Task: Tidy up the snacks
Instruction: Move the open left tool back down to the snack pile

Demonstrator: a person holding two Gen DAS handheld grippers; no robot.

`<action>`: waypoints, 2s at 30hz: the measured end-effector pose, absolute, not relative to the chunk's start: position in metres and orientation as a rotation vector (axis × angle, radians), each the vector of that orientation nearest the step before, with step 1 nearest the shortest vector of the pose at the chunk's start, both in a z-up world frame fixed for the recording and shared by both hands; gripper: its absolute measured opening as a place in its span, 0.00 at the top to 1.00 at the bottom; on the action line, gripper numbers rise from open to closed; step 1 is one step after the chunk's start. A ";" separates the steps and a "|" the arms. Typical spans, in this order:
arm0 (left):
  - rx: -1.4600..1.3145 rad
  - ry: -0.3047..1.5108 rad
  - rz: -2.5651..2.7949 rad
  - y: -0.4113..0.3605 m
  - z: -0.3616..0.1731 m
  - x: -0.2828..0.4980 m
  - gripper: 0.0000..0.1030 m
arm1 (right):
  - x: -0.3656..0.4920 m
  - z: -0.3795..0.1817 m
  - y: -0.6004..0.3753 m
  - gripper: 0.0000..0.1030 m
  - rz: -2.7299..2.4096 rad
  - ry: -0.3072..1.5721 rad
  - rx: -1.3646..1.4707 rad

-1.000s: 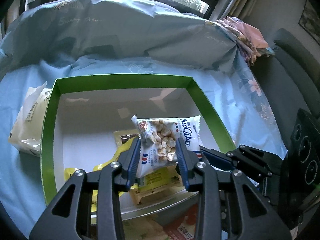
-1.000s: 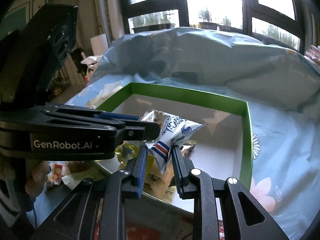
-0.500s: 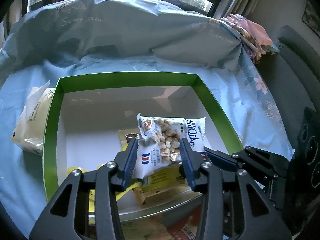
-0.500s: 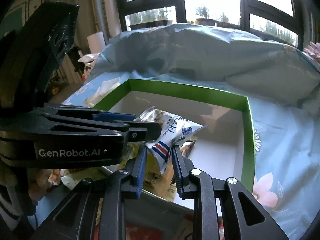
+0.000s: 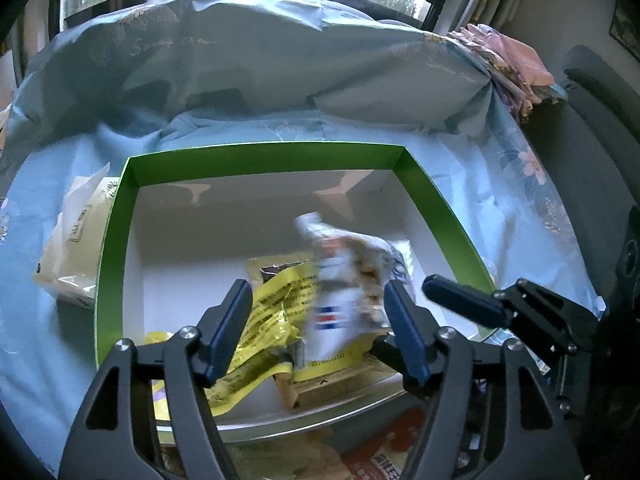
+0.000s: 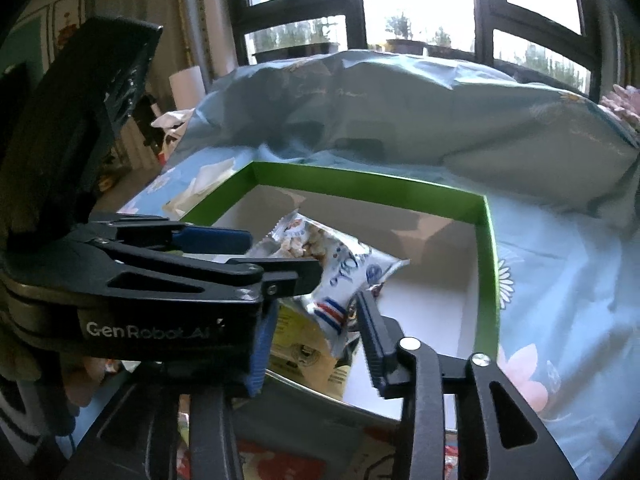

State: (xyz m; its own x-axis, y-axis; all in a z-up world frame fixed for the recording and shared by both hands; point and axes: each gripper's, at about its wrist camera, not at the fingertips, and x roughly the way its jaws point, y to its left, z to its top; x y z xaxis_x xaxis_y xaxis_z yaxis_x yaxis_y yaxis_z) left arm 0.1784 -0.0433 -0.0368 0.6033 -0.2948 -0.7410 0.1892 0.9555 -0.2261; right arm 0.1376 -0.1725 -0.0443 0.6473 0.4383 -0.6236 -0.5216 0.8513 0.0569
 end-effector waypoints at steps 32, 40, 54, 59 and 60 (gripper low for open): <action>-0.036 0.759 -0.160 -0.041 -0.005 0.133 0.09 | 0.100 -0.021 -0.208 0.40 0.541 0.604 0.012; -0.011 0.736 -0.156 -0.042 -0.001 0.117 0.08 | 0.088 -0.027 -0.215 0.35 0.568 0.622 0.069; -0.104 0.758 -0.140 -0.006 -0.006 0.074 0.00 | 0.057 -0.049 -0.197 0.30 0.697 0.669 0.089; -0.205 0.770 -0.085 0.033 -0.011 0.057 0.00 | 0.047 -0.060 -0.181 0.30 0.747 0.697 0.065; -0.228 0.780 -0.070 0.042 -0.013 0.054 0.00 | 0.046 -0.061 -0.177 0.30 0.760 0.702 0.058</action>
State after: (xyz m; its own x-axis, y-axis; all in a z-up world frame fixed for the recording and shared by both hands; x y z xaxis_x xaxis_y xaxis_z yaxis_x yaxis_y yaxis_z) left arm 0.0543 0.0421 -0.0134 0.7102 -0.1467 -0.6886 -0.0215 0.9731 -0.2295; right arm 0.0456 -0.1771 -0.0614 0.5110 0.6499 -0.5626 -0.6129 0.7344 0.2915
